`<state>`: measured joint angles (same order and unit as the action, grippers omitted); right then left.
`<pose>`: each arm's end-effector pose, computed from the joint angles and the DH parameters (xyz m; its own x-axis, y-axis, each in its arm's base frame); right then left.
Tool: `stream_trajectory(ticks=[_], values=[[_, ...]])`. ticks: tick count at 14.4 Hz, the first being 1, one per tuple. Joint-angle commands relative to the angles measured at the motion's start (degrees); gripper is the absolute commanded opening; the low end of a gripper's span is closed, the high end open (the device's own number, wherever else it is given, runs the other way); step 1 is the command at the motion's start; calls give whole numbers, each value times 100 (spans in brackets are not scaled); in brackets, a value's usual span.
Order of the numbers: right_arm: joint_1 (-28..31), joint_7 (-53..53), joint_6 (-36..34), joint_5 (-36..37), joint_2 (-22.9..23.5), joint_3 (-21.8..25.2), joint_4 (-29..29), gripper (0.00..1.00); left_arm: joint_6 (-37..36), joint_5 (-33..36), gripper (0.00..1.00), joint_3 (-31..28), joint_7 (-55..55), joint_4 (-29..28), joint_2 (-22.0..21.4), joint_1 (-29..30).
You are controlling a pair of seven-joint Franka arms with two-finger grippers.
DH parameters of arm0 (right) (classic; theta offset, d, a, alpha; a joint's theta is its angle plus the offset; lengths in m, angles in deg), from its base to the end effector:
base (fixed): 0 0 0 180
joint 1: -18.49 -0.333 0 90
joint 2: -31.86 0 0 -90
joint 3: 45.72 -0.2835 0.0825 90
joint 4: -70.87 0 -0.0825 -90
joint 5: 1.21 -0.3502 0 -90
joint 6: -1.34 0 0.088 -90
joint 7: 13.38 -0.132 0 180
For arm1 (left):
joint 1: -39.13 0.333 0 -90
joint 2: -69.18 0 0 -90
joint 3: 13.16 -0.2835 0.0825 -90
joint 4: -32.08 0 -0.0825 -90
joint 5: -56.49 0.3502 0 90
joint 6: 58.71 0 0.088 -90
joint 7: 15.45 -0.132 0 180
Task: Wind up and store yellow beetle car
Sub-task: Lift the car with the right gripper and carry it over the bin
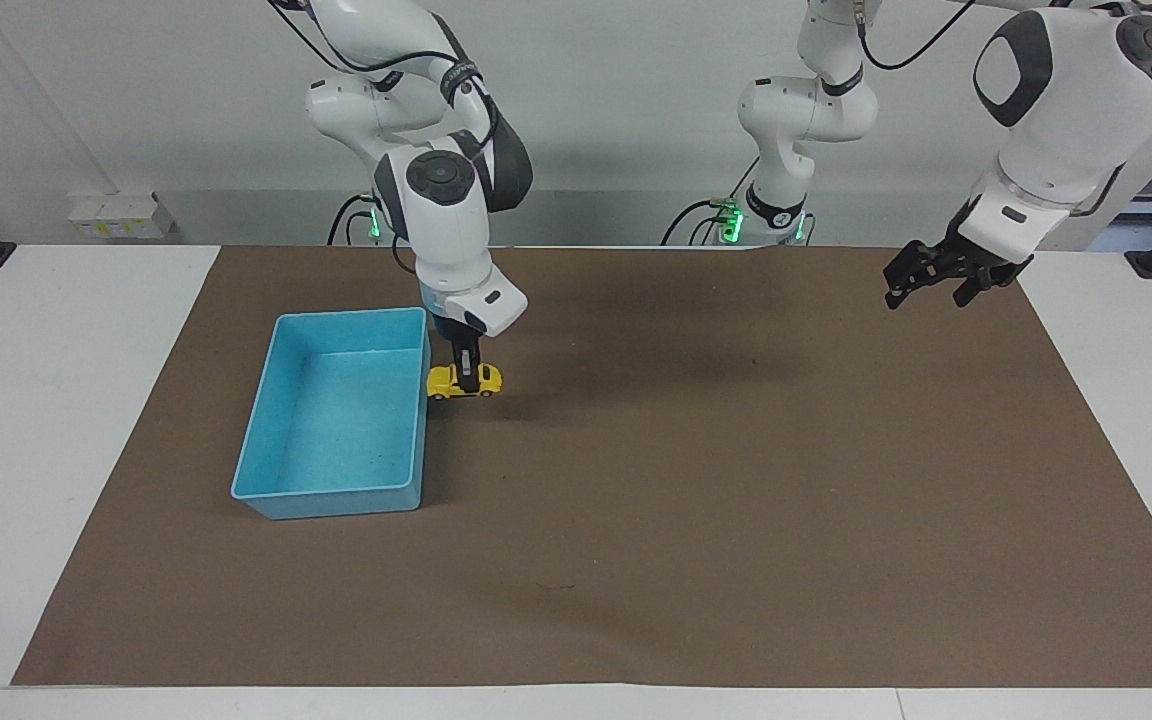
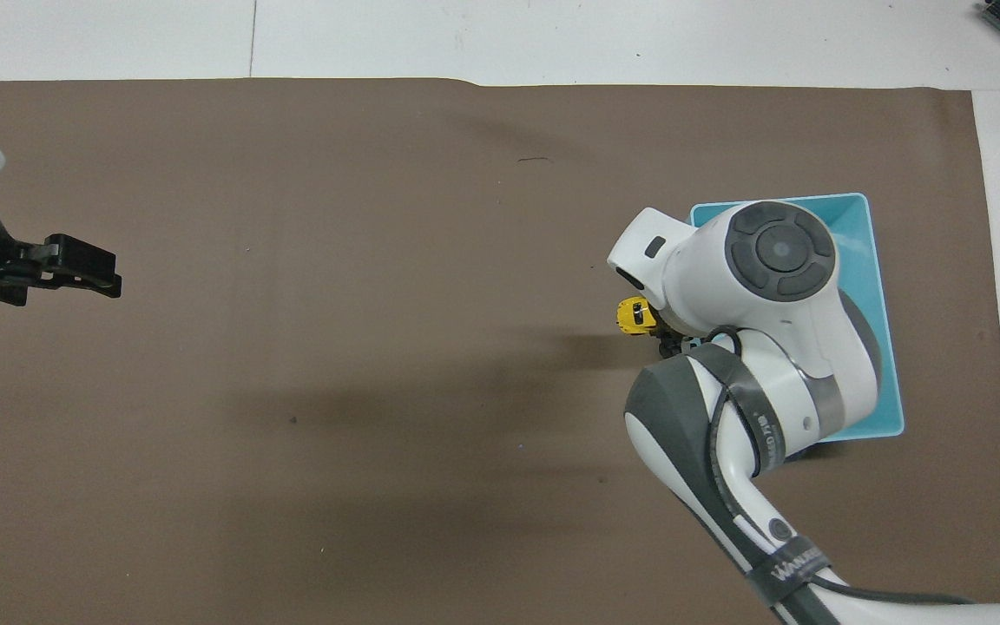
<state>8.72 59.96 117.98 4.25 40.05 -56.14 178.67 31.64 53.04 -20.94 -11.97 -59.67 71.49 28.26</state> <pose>0.5314 0.1847 0.3930 -0.1007 0.9935 -0.0537 0.9943 0.1023 0.0296 0.5270 -0.0375 0.5334 0.9977 0.0074 -0.0675 0.0109 -0.9987 0.0506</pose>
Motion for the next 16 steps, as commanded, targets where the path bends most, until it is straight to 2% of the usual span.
stream_trajectory(ticks=[1,8,12,16], values=[[326,294,-238,-80,-46,-22,-84,0,-131,-33,100,31,-5,149,68,67],[1275,1595,-239,-124,-72,-4,91,0,-140,-33,100,31,-14,149,68,67],[1644,1790,191,-115,-326,-4,627,0,-131,-33,100,31,-5,149,68,67],[1707,1781,814,-107,-301,5,1162,0,-131,-33,100,31,-5,149,68,67]])
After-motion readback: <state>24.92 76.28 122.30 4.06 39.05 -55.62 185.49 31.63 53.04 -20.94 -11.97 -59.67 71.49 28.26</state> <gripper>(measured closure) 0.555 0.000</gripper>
